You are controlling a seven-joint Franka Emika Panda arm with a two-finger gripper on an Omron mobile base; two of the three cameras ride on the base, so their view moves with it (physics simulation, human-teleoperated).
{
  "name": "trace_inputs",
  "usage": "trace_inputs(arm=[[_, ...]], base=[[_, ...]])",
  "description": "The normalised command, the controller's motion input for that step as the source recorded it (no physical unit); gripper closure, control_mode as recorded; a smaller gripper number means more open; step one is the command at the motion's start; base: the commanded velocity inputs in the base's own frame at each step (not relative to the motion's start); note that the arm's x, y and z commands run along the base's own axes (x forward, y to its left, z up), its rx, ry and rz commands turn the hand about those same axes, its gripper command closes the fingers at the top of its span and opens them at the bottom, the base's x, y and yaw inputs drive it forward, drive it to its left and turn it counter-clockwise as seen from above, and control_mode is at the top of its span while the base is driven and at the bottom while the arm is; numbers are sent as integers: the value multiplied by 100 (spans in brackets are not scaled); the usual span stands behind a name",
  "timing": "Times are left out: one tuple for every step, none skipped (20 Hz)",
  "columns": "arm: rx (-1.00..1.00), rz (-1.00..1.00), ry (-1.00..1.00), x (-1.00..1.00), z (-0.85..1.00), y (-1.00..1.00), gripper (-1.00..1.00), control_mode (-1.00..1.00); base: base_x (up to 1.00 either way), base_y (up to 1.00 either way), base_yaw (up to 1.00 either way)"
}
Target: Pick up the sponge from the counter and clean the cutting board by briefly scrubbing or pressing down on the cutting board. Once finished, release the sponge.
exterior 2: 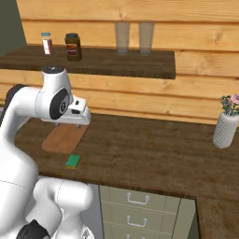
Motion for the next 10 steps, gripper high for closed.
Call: trace_inputs(arm=[[-3, 0, 1, 0, -36, 36, -100, -100], [-4, 0, 3, 0, -39, 39, -100, -100], [-3, 0, 2, 0, -33, 31, -100, -100], [-3, 0, 1, 0, -33, 26, -100, -100], [-2, 0, 1, 0, -43, 29, -100, -100], [-3, 0, 0, 0, -46, 25, -100, -100], [-2, 0, 0, 0, -49, 21, -100, -100], [-1, 0, 0, 0, -47, 15, -100, -100], [0, 0, 0, 0, -43, 11, -100, -100], [0, 0, 0, 0, -42, 13, -100, -100]], base=[[0, 0, 0], [0, 0, 0], [0, 0, 0], [0, 0, 0], [0, 0, 0], [0, 0, 0], [0, 0, 0], [0, 0, 0], [0, 0, 0], [0, 0, 0]])
